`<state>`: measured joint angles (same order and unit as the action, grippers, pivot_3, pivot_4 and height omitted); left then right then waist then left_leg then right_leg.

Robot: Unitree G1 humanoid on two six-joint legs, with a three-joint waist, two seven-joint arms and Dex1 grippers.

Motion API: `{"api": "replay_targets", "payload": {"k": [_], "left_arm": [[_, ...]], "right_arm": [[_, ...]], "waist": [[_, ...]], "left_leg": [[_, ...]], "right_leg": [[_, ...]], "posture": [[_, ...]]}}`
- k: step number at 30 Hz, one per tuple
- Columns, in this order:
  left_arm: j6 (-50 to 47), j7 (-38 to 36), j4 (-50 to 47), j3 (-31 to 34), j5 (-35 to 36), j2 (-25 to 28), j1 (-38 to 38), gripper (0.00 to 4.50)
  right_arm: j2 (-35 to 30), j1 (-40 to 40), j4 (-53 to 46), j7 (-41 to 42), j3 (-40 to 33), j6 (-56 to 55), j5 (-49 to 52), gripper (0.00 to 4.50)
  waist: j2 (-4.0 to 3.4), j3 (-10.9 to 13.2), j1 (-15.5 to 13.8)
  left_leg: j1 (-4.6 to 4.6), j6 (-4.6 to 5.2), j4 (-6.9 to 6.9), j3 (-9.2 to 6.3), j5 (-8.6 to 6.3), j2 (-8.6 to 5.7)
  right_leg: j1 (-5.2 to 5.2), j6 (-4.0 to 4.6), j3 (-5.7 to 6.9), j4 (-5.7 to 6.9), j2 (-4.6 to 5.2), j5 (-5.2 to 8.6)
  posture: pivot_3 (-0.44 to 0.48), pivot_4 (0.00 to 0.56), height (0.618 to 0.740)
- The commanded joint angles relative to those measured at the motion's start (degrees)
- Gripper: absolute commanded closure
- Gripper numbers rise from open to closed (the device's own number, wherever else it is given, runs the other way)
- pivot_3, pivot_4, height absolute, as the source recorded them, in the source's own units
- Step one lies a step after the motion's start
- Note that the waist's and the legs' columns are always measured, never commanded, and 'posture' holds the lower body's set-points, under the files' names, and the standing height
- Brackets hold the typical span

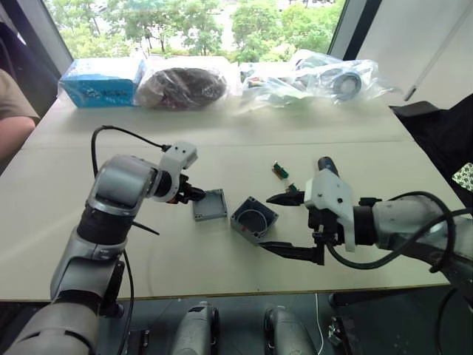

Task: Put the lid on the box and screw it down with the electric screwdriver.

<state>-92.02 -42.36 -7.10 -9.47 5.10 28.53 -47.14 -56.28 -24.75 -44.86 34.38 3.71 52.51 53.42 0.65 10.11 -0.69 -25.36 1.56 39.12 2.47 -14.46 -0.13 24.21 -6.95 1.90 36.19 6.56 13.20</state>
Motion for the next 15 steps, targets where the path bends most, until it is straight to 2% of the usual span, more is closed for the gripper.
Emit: {"api": "replay_targets", "payload": {"k": [1, 10, 12, 13, 15], "left_arm": [[-0.5, 5.1, -0.3, 2.3, 3.8, -0.2, 0.9, 2.04], [-0.5, 14.8, 1.2, -0.1, 16.3, 2.6, 2.7, 2.04], [-0.5, 16.7, 2.1, -0.3, 19.0, 3.0, 2.4, 2.52], [-0.5, 17.6, 2.4, -0.6, 20.0, 3.3, 2.3, 2.62], [-0.5, 19.5, 3.4, -0.7, 21.8, 3.2, 2.0, 3.47]], "right_arm": [[1.3, -0.1, -1.2, -0.7, -0.3, -0.2, -1.3, 0.00], [4.2, 4.3, -3.9, -5.3, -2.2, 0.9, -1.6, 0.00], [4.4, 4.9, -4.1, -6.0, -2.4, 0.9, -1.8, 0.00], [4.5, 5.2, -4.3, -6.4, -2.5, 0.9, -1.8, 0.00], [4.6, 5.6, -4.4, -6.8, -2.5, 1.0, -2.0, 0.00]], "waist": [[0.00, 0.0, 0.0], [0.00, 0.0, 0.0], [0.00, 0.0, 0.0], [0.01, 0.0, 0.0], [0.00, 0.0, 0.0]], "left_leg": [[0.00, 0.00, 0.00, 0.00, 0.00, 0.00], [0.01, -0.01, 0.00, 0.01, 0.00, -0.05], [0.02, -0.01, 0.00, 0.01, 0.00, -0.04], [0.03, -0.02, 0.00, 0.01, 0.00, -0.04], [0.04, -0.02, 0.00, 0.01, 0.00, -0.04]], "right_leg": [[0.00, 0.00, 0.00, 0.02, 0.00, 0.00], [-0.01, 0.00, 0.00, 0.02, 0.10, 0.00], [-0.01, 0.01, 0.00, 0.02, 0.10, -0.01], [-0.02, 0.01, 0.00, 0.02, 0.10, -0.01], [-0.05, 0.01, 0.00, 0.02, 0.10, -0.01]], "posture": [[0.000, 0.150, 0.740], [0.000, 0.150, 0.740], [0.000, 0.150, 0.740], [0.000, 0.150, 0.740], [0.000, 0.150, 0.740]]}}
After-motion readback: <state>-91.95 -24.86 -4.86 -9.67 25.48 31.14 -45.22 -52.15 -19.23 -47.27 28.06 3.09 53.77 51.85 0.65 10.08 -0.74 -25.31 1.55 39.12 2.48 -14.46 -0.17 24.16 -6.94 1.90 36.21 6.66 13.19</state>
